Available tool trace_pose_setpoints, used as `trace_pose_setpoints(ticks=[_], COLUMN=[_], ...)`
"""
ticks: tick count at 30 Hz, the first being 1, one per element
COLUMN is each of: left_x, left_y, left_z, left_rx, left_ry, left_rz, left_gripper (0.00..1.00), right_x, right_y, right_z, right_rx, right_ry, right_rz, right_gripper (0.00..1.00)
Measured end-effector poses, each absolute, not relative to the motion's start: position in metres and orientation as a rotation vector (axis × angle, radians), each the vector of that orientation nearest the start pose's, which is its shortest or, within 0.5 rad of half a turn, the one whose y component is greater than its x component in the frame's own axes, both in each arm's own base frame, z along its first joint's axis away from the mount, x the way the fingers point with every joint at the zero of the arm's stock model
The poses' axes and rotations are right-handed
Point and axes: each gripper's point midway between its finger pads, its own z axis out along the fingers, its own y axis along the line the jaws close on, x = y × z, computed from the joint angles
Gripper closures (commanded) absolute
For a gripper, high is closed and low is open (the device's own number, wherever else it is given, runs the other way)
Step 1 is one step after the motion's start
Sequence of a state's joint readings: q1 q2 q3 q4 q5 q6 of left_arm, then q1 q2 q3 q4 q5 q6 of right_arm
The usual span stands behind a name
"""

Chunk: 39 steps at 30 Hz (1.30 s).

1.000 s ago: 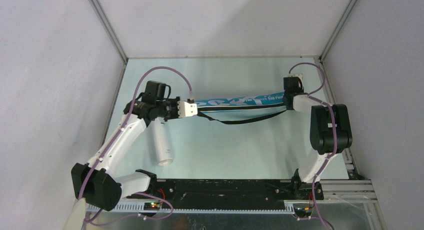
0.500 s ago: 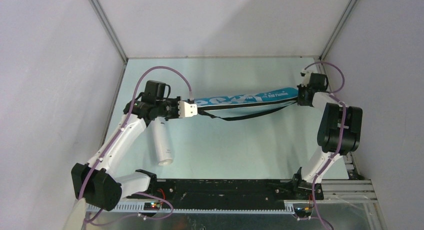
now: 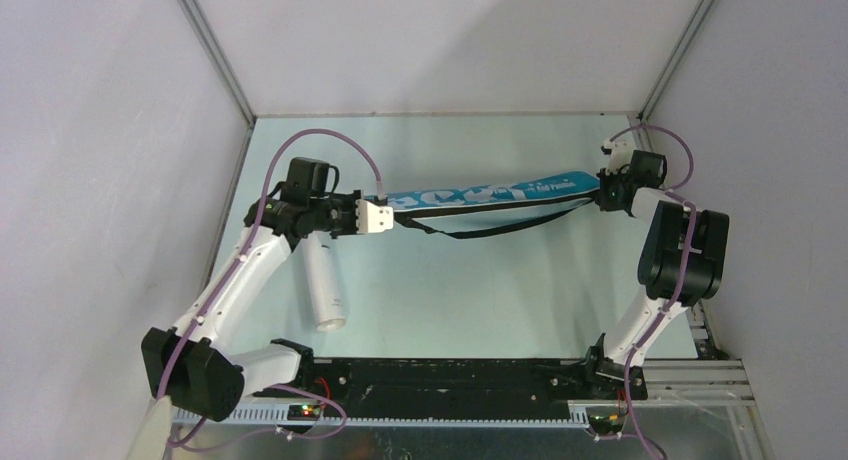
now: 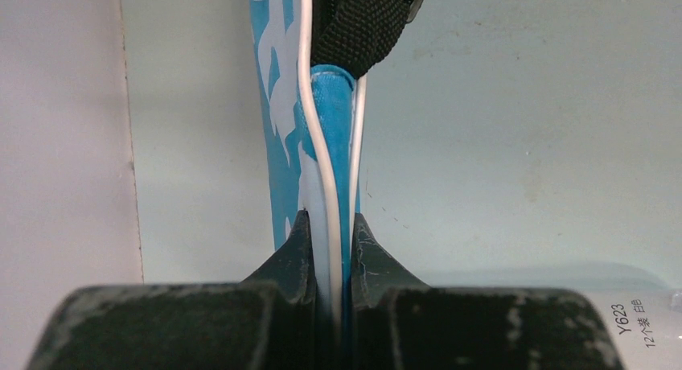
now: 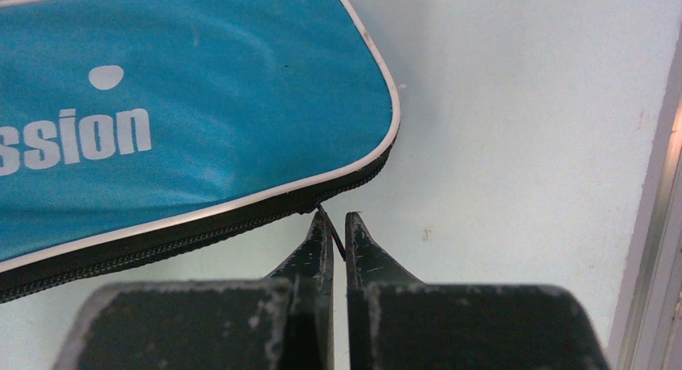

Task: Pack up the badminton gear

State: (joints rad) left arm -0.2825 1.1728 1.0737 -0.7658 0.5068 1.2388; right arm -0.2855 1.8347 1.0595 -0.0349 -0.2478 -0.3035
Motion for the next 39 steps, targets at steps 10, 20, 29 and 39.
trace_pose_setpoints(ticks=[10,20,29,39], left_x=[0.288,0.282,0.282,0.279], left_y=[-0.142,-0.111,-0.110,-0.116], left_z=[0.197,0.211,0.214,0.215], left_rx=[1.749,1.676,1.643,1.636], left_ry=[1.479,1.591,1.640,1.645], left_rz=[-0.163,-0.112,-0.106,-0.125], left_gripper=[1.00,1.00,1.00,1.00], right_x=[0.434,0.414,0.372,0.296], right_y=[-0.098,-0.140,-0.032,0.167], right_z=[0.030,0.099,0.253,0.262], right_rx=[-0.147,-0.282,-0.528,-1.221], right_ry=[2.365,2.226,1.759,1.373], right_rz=[-0.008,-0.156,-0.024,0.321], right_gripper=[0.96,0.41,0.06,0.04])
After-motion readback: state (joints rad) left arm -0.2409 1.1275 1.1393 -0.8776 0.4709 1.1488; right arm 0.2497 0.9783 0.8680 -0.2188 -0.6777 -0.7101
